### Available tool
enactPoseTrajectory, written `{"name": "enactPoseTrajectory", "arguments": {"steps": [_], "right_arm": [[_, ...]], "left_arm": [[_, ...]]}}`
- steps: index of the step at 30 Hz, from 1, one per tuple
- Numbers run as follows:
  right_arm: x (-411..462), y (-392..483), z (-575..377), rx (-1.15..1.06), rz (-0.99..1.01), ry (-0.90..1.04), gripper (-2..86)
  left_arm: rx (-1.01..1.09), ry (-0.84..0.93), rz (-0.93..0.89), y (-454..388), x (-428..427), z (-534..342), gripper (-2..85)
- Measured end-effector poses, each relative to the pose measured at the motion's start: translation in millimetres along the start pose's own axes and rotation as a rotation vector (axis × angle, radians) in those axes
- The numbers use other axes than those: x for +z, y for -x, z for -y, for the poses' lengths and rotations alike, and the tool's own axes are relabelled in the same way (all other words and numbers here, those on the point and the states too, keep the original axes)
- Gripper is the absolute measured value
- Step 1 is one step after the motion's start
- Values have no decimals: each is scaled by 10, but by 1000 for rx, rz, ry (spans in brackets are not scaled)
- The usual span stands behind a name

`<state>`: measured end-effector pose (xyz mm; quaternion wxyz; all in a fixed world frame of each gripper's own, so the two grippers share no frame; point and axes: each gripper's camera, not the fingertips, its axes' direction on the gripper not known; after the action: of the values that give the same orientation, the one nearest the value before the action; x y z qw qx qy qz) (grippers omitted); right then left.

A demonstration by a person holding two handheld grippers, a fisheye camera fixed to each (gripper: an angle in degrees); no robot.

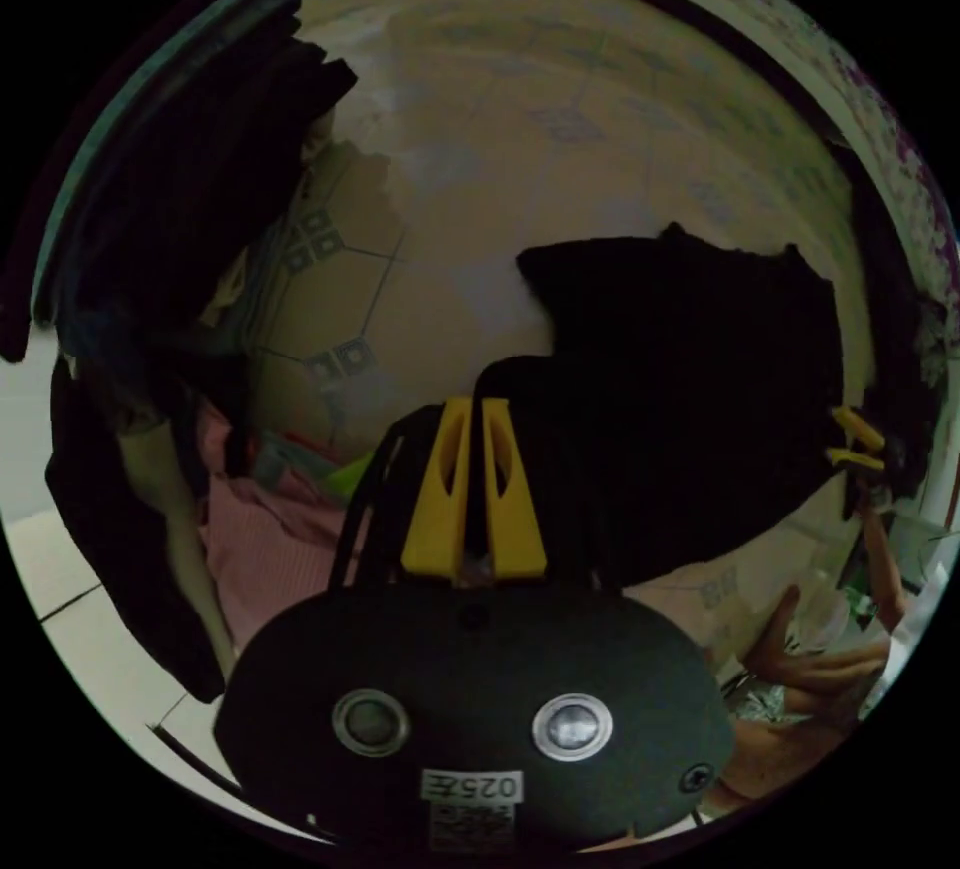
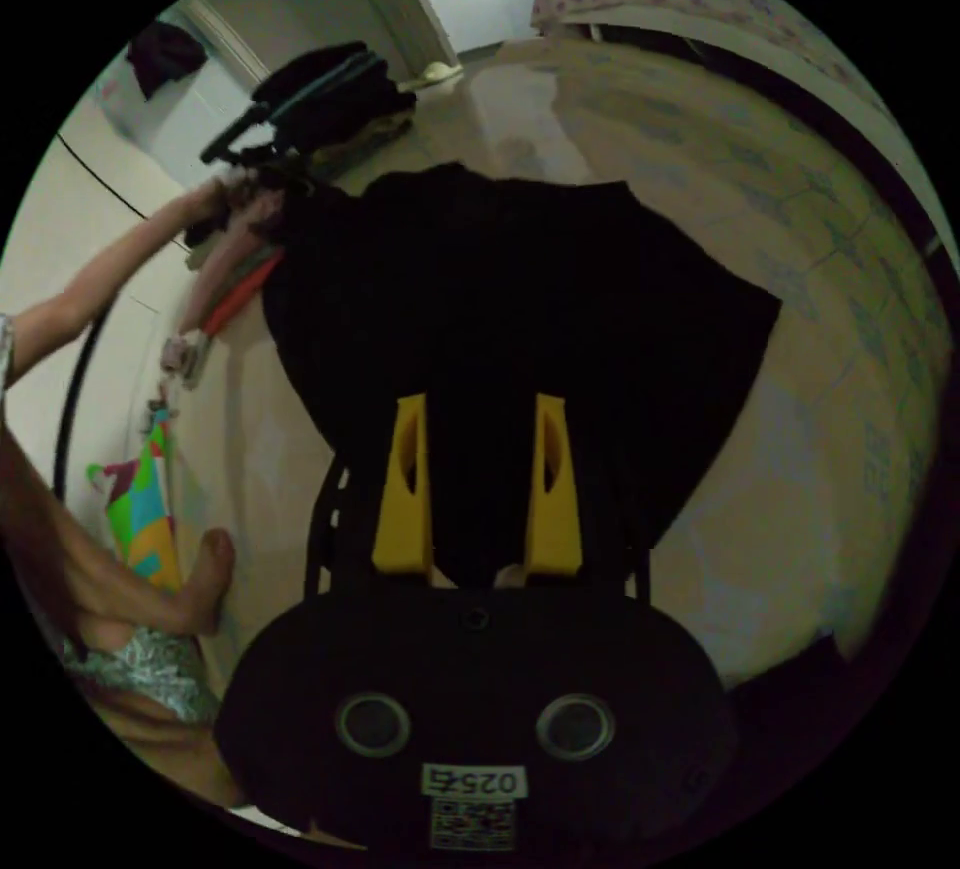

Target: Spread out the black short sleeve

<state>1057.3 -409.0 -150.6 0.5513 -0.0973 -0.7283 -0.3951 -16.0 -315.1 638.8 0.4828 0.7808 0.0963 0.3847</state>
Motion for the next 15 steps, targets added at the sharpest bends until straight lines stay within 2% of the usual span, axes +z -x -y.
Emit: {"name": "enactPoseTrajectory", "arguments": {"steps": [1,3,5,7,10,11,14,15], "right_arm": [[61,39,14,11,0,4,129],[71,126,42,25,-46,-38,35],[-47,92,73,32,-41,-53,4],[-204,-32,102,46,-62,-16,-2],[-587,-403,50,89,-96,2,-2],[-707,-562,23,102,-72,21,4],[-837,-799,-64,253,250,-42,77],[-776,-746,-96,293,299,-61,98]], "left_arm": [[11,9,20,-71,6,38,-10],[54,53,117,-370,31,151,-9],[94,85,217,-596,52,198,-10],[122,99,253,-780,65,225,-11],[99,80,211,-949,27,257,-13],[87,77,179,-1000,8,272,-14],[58,43,115,-1140,-96,292,-16],[40,32,92,-1200,-141,297,-16]]}}
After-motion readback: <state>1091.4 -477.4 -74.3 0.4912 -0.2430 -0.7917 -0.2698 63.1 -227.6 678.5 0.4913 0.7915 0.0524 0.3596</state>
